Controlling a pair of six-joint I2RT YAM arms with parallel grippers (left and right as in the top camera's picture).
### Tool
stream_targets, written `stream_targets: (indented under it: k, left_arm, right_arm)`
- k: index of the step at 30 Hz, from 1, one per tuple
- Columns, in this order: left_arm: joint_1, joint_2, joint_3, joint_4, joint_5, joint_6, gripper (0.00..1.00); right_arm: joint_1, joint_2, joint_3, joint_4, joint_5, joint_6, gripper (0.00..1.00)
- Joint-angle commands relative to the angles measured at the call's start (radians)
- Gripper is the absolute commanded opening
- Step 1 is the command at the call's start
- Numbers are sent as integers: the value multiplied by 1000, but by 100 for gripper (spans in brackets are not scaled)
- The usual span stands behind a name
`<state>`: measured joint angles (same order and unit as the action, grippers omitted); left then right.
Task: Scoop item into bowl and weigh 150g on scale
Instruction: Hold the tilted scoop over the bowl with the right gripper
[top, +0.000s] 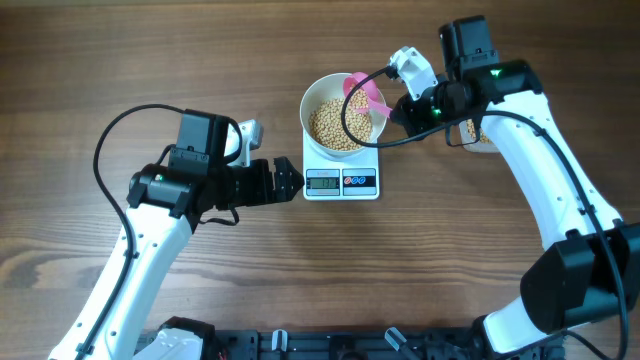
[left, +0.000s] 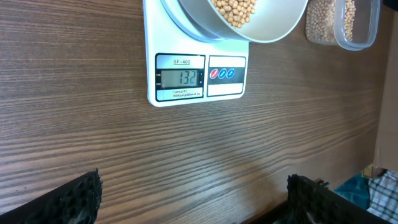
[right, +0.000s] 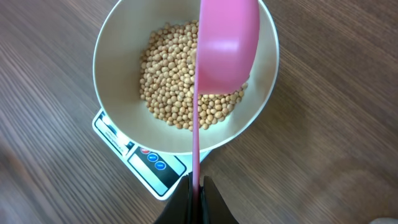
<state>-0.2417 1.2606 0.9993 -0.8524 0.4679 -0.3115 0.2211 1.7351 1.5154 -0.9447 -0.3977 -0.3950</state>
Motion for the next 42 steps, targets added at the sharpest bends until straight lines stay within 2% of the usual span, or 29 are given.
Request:
stream_targets:
  k: [1, 18, 23, 42]
  left_arm:
    - [4, 6, 1, 3, -10, 19, 100]
    - [4, 6, 1, 3, -10, 19, 100]
    - [4, 6, 1, 3, -10, 20, 100]
    - [4, 6, 1, 3, -10, 20, 100]
  right_arm:
    - [1, -28, 26, 5, -56, 32, 4]
    - [2, -28, 28, 12, -48, -24, 4]
    - [5, -32, 32, 13, 40, -26, 4]
    - [34, -46, 37, 9, 69, -68, 5]
